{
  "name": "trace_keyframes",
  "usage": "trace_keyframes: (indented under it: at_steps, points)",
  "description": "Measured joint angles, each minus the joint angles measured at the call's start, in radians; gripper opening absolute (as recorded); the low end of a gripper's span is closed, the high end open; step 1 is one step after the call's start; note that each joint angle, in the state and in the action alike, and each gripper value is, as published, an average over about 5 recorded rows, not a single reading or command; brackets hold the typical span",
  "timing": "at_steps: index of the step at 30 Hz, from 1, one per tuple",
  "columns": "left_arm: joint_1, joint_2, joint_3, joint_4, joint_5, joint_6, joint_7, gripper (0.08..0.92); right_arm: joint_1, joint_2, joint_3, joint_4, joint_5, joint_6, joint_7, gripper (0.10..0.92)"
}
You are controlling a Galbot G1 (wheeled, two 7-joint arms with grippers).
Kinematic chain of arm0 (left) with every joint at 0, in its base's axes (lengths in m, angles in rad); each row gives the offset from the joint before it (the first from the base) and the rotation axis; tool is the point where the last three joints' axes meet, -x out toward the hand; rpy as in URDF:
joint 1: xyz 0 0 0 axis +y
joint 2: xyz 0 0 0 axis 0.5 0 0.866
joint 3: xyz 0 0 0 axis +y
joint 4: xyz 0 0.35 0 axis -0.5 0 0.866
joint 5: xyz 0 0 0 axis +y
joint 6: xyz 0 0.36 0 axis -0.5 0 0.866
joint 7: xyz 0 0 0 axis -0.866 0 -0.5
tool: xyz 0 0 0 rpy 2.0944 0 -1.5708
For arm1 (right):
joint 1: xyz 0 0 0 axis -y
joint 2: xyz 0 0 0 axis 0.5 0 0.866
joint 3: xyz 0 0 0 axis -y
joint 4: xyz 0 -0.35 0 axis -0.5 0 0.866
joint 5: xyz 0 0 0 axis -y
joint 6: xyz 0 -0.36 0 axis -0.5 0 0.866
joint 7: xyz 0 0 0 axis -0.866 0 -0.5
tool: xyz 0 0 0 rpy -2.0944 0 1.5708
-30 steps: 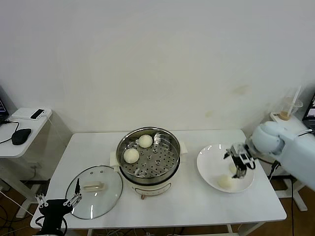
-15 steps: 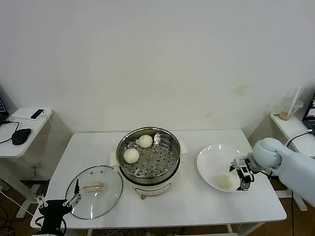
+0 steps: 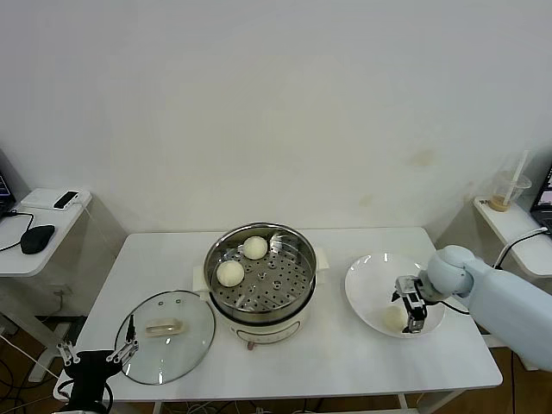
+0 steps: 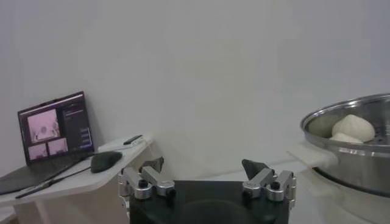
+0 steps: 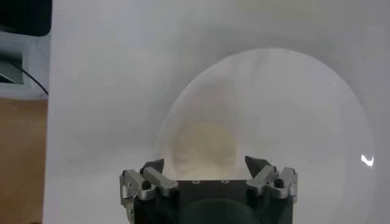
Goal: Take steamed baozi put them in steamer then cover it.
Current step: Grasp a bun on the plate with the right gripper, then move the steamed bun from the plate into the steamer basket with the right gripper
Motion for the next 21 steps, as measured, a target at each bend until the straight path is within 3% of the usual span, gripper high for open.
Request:
trace_keyframes:
  at_steps: [10,21]
  points:
    - [-0.001,-0.002,0.000,0.001,0.000,0.000,-0.001,0.823,0.002,0.021,-0.001,-0.020,0.000,-0.010,-0.013,0.614]
    - [0.001,0.001,-0.007,-0.007,-0.006,0.000,-0.002,0.823,0.052,0.000,0.003,-0.005,0.023,-0.005,-0.043,0.585]
